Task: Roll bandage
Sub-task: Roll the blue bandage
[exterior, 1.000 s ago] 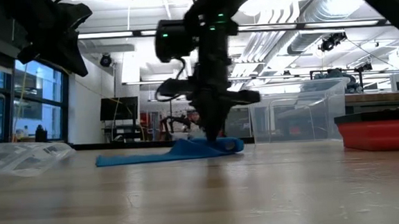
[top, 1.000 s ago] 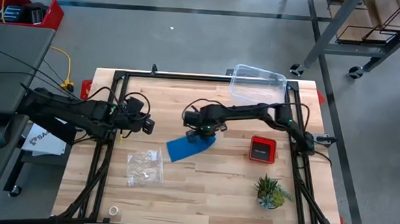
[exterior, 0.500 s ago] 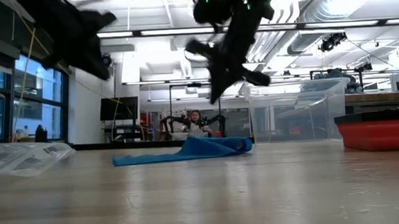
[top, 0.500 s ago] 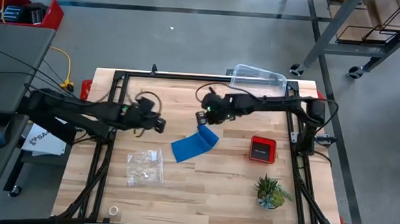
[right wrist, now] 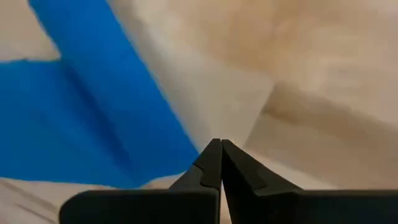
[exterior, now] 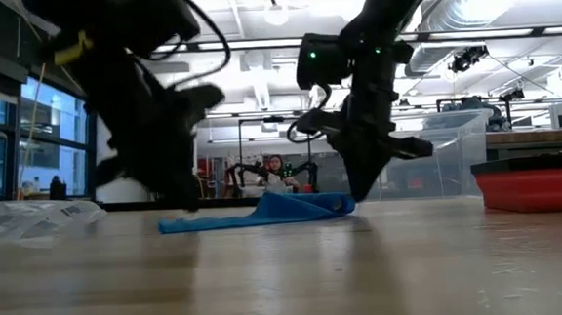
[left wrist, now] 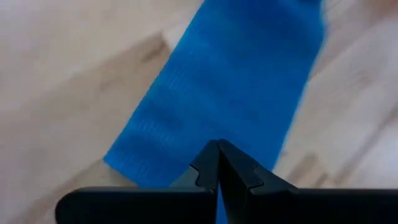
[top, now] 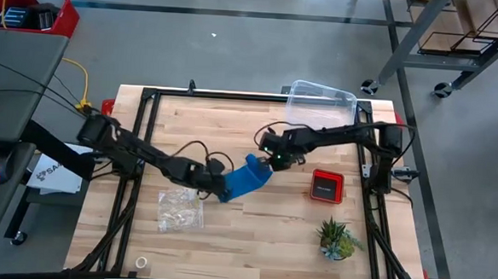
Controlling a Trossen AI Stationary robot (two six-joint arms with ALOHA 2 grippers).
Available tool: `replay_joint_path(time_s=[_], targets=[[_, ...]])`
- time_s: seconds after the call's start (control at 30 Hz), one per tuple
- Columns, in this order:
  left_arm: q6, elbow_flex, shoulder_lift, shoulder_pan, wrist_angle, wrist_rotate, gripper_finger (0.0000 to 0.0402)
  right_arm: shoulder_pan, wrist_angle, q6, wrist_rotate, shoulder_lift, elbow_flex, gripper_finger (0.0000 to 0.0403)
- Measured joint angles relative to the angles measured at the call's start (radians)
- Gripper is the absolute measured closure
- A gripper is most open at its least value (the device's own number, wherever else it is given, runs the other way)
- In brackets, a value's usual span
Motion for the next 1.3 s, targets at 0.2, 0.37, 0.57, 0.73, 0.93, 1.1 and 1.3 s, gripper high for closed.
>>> replay_joint_path(time_s=[0.2, 0.37, 0.57, 0.73, 0.93, 1.1, 1.3], targets=[[-0.017, 0.006, 0.065, -0.006, -0.013, 0.057, 0.0401, 0.001, 0.142, 0.060, 0.064, 0.000, -0.009, 0.0403], [0.048, 0.005, 0.030, -0.003, -0.147, 0.069, 0.0401, -0.021, 0.191, 0.061, 0.114, 0.000, 0.040, 0.0403], [0.118, 0.000, -0.038, 0.029, -0.333, 0.005, 0.0401, -0.063, 0.310, 0.045, 0.121, 0.035, 0.081, 0.0403], [0.179, -0.003, -0.065, 0.080, -0.382, -0.023, 0.0401, -0.087, 0.317, 0.034, 0.081, 0.115, 0.138, 0.0403], [0.204, -0.003, -0.067, 0.132, -0.418, -0.023, 0.0402, -0.094, 0.290, 0.017, 0.070, 0.147, 0.154, 0.0403], [0.281, -0.002, -0.068, 0.160, -0.464, -0.047, 0.0402, -0.081, 0.258, -0.014, 0.062, 0.146, 0.153, 0.0403], [0.360, -0.002, -0.069, 0.190, -0.490, -0.049, 0.0402, -0.061, 0.274, -0.007, 0.090, 0.146, 0.153, 0.0403]])
